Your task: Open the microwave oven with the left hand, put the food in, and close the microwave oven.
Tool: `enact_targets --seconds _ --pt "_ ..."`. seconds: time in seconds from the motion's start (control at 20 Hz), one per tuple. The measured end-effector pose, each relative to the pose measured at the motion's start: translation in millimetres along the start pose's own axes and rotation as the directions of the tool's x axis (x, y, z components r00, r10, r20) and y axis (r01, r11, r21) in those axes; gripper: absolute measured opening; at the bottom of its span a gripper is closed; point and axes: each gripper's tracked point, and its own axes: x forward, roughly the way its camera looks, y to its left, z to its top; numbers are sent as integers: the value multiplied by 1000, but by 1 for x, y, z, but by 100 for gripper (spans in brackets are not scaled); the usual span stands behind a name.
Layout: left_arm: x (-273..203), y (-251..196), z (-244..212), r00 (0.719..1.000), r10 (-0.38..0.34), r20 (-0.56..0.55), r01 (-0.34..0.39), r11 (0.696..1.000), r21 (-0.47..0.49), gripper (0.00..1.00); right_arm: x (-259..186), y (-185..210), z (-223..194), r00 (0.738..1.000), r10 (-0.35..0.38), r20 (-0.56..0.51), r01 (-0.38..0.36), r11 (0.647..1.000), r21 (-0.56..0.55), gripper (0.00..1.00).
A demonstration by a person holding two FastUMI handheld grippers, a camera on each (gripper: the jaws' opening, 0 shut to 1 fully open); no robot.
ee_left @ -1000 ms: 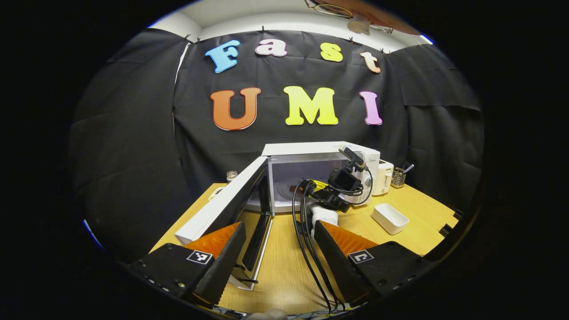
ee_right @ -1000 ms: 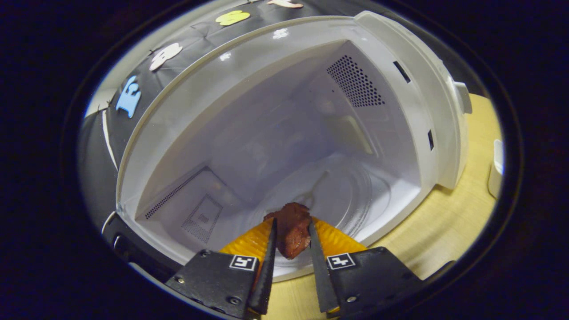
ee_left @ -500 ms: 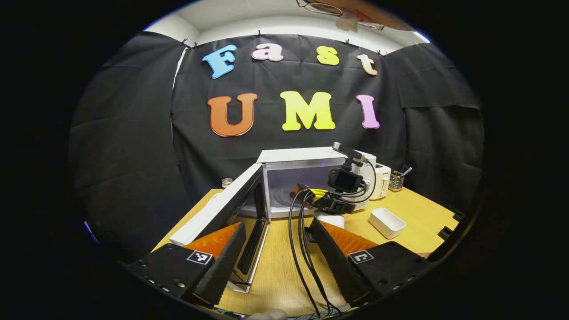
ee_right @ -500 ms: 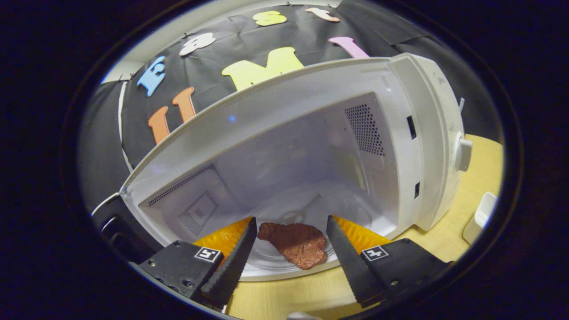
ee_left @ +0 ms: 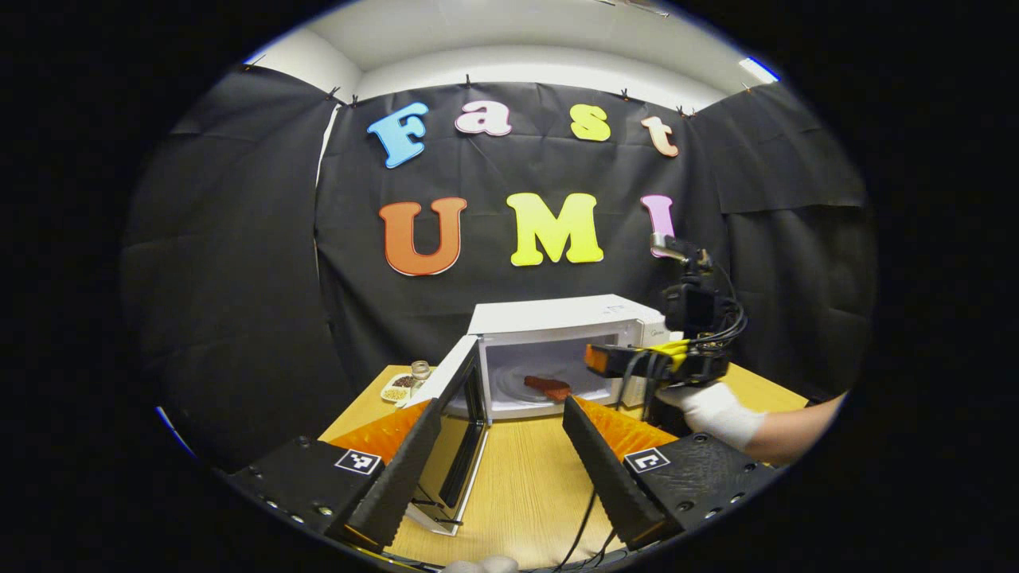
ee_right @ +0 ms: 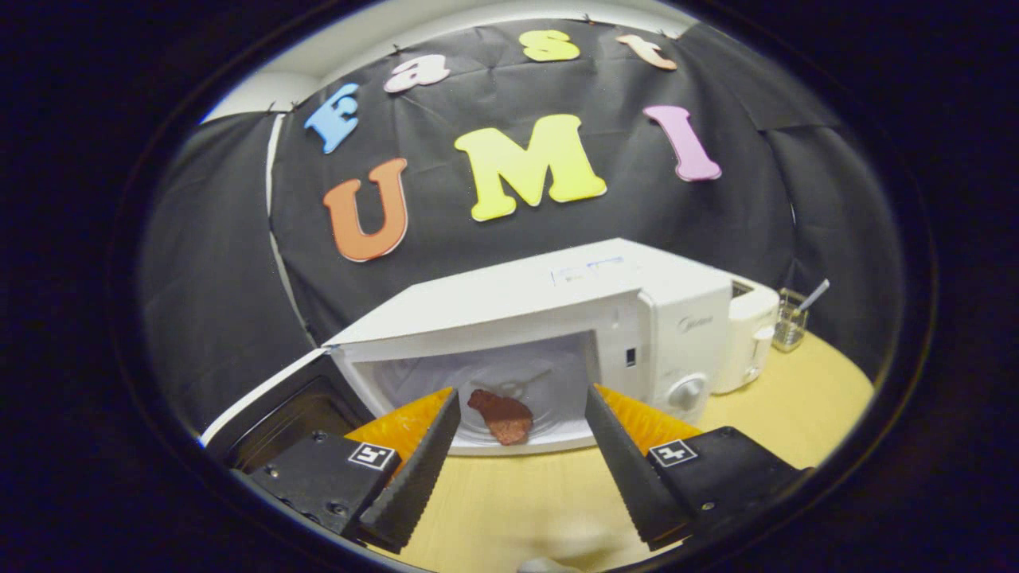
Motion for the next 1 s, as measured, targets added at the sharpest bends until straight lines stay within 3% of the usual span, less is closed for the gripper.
enact_targets --seconds 0.05,0.1,0.35,0.5,0.55,0.6,0.65,0.7,0.75,0.8,0.85,0.9,1.0 --pt "-3 2 8 1000 0 9 0 1000 1 95 -24 -9 13 1000 0 -2 0 999 -45 90" --pt "-6 3 13 1000 4 17 -4 1000 5 95 -48 -18 26 1000 2 7 -1 996 -84 100" --pt "-16 18 26 998 38 43 -40 998 46 95 -151 -89 63 998 -62 32 68 974 -216 100" --pt "-20 18 29 998 36 48 -38 998 40 95 -203 -123 67 993 -118 31 121 974 -193 100" --pt "-20 17 29 998 33 46 -35 999 37 84 -217 -130 67 991 -128 25 130 977 -166 91" --pt "-17 16 28 999 28 39 -30 999 32 83 -228 -135 64 991 -131 15 132 981 -143 91" --pt "-18 14 27 999 30 40 -31 999 30 92 -239 -140 62 990 -140 7 140 982 -126 91" --pt "-17 12 29 999 21 44 -22 999 24 72 -247 -145 62 990 -143 6 142 984 -111 91" --pt "-15 5 30 999 -6 44 5 1000 17 65 -255 -149 65 989 -148 12 149 985 -91 91" --pt "-15 0 28 999 -20 37 19 1000 11 64 -259 -154 66 987 -159 12 160 984 -75 91" --pt "-16 1 28 999 -14 39 14 1000 9 48 -263 -160 66 985 -172 9 173 983 -63 90" --pt "-13 0 30 999 -15 42 15 1000 5 37 -266 -163 66 983 -181 9 182 982 -53 100" --pt "-11 6 30 999 13 51 -13 1000 2 14 -270 -167 66 981 -193 2 193 980 -43 100"
